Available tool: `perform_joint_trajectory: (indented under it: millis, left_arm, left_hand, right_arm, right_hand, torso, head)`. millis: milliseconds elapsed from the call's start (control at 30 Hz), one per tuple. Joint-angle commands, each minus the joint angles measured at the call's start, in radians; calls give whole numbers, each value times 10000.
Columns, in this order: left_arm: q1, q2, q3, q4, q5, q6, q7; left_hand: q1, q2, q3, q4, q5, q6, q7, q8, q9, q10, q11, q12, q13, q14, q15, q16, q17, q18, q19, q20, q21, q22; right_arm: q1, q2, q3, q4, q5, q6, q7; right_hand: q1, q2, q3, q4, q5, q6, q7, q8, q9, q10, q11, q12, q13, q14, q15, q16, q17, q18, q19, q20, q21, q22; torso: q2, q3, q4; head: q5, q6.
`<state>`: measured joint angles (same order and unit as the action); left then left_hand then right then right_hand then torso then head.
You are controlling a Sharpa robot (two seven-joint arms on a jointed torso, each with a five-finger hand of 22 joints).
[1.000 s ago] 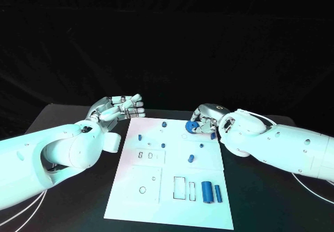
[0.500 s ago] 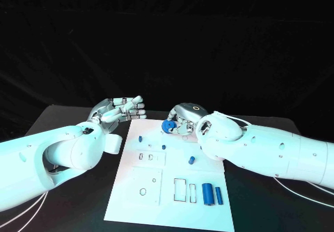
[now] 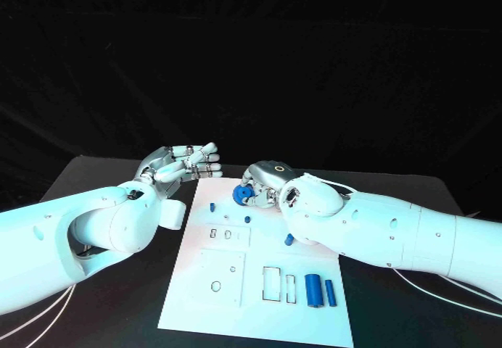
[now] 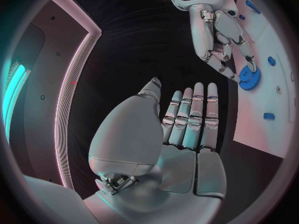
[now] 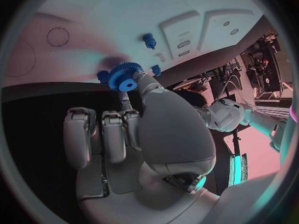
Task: Assemble the parts on the task board
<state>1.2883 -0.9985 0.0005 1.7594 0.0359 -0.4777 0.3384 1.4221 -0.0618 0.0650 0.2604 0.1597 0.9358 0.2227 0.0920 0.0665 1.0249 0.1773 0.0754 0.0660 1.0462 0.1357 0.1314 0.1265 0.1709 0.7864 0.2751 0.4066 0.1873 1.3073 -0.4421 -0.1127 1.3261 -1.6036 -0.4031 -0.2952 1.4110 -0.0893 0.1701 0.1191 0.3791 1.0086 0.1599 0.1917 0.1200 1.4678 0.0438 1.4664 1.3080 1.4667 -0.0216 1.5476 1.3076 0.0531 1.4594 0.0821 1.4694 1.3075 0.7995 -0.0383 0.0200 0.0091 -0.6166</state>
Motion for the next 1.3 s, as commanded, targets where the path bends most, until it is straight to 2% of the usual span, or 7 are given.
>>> perform_joint_trajectory:
  millis: [33,167,567,767,900,1100,1300]
  left_arm:
    - [19,21,9,8,-20,177,14]
    - [19,19,9,2,-20,173,13]
    - [19,33,9,-16,-20,177,11]
    - [19,29,9,-22,-20,183,5]
    - [19,24,9,-22,-20,186,-4]
    - [19,15,9,-24,-20,180,-8]
    - [19,14,9,-24,-20,172,-12]
  left_hand:
    - [94,-33,-65,-6,-37,-3,77,-52,-8,-44,40,-61,-10,39,43,-58,15,115,-59,11,32,15]
    - [94,-33,-65,-6,-37,-3,77,-52,-8,-44,40,-61,-10,39,43,-58,15,115,-59,11,32,15]
    - [94,-33,-65,-6,-37,-3,77,-52,-8,-44,40,-61,-10,39,43,-58,15,115,-59,11,32,15]
    - [94,-33,-65,-6,-37,-3,77,-52,-8,-44,40,-61,-10,39,43,-58,15,115,-59,11,32,15]
    - [94,-33,-65,-6,-37,-3,77,-52,-8,-44,40,-61,-10,39,43,-58,15,115,-59,11,32,15]
    - [94,-33,-65,-6,-37,-3,77,-52,-8,-44,40,-61,-10,39,43,-58,15,115,-59,11,32,15]
    - [93,-24,-71,-3,-38,8,73,-59,-3,-36,38,-64,-6,46,44,-77,22,113,-68,13,38,15]
  right_arm:
    - [-33,72,-10,-108,-154,237,-2]
    - [-56,146,-21,-188,-127,300,2]
    - [-81,249,-41,-411,-240,304,-155]
    - [-83,293,-42,-445,-256,310,-177]
    - [-83,304,-42,-482,-253,327,-196]
    - [-83,311,-42,-510,-145,532,-164]
    - [-83,310,-43,-512,-33,783,-149]
  right_hand:
    - [-57,11,52,9,-48,430,-410,-11,145,66,-65,25,1236,930,-80,46,2145,-193,181,-10,57,1396]
    - [-77,-2,68,17,-63,420,-404,-28,145,58,-60,16,1225,926,-76,39,2127,-192,179,-9,55,1394]
    - [-194,-126,161,51,-142,291,-342,-182,129,-19,-10,-68,1130,922,-40,33,2113,-179,140,12,11,1351]
    - [-398,-316,235,127,-613,-185,-139,-588,41,-189,164,-244,924,914,100,20,2083,-161,75,113,-64,1283]
    - [-465,-377,257,157,-588,-315,-79,-714,26,-268,222,-320,834,911,155,16,2073,-154,55,166,-89,1264]
    - [-1040,-628,-115,511,-593,-779,56,-1064,-34,-406,366,-450,670,917,288,28,2106,-144,30,301,-128,1247]
    - [-1181,-606,-330,716,-542,-613,32,-1031,26,-336,357,-373,763,933,297,57,2178,-155,78,339,-88,1316]
  torso:
    - [2,2,6]
    - [-5,1,-15]
    - [-4,4,-9]
    - [1,4,0]
    - [-7,-1,4]
    - [-8,-1,-5]
    - [-5,5,-6]
  head:
    - [39,-24]
    - [47,-31]
    - [31,-46]
    - [25,-63]
    - [20,-69]
    - [39,-61]
    - [44,-59]
